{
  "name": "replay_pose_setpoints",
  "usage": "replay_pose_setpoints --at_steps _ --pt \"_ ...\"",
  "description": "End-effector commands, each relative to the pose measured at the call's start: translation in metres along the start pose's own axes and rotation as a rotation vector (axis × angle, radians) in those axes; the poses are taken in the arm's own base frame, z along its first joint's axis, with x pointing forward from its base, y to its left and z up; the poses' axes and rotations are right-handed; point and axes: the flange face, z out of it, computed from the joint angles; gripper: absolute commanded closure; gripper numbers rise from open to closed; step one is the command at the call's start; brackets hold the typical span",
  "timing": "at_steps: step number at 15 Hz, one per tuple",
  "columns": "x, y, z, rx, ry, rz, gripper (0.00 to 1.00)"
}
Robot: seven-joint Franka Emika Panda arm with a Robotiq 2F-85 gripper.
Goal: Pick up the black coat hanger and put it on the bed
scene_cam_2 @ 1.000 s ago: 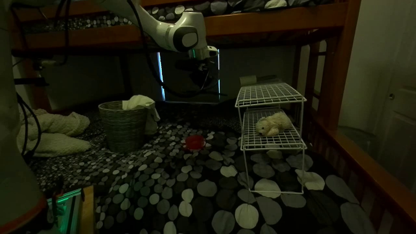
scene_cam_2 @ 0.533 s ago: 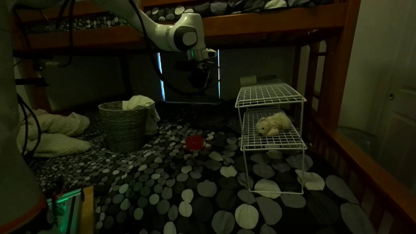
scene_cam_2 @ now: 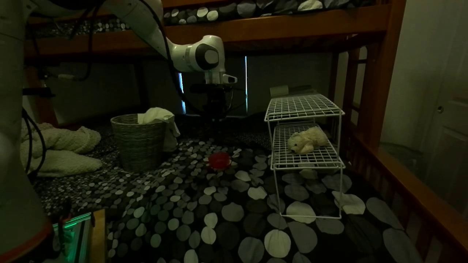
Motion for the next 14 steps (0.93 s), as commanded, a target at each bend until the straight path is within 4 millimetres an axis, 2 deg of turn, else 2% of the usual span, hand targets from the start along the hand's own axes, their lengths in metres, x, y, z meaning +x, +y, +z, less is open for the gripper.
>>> replay_pose_setpoints --at_steps 1,2,3,4,8,10,12,13,14 --pt "-0.009 0.001 0.026 -0.082 -0.111 0.033 0.98" --pt "-0.014 0.011 0.035 -0.107 -0.125 0.106 0.96" --pt "-0.018 0.019 0.039 -0.131 -0.139 0.148 0.67" --pt "-0.02 0.026 0.044 -0.151 -0.148 0.199 0.67" --pt "-0.022 0.042 0.052 -0.189 -0.214 0.281 0.37" --pt "-0.02 0.046 0.045 -0.169 -0.197 0.25 0.22" --pt "-0.016 0.046 0.028 -0.18 -0.128 0.129 0.06" --pt "-0.011 0.045 0.02 -0.19 -0.093 0.077 0.01" --pt "-0.011 0.045 0.032 -0.166 -0.133 0.158 0.16"
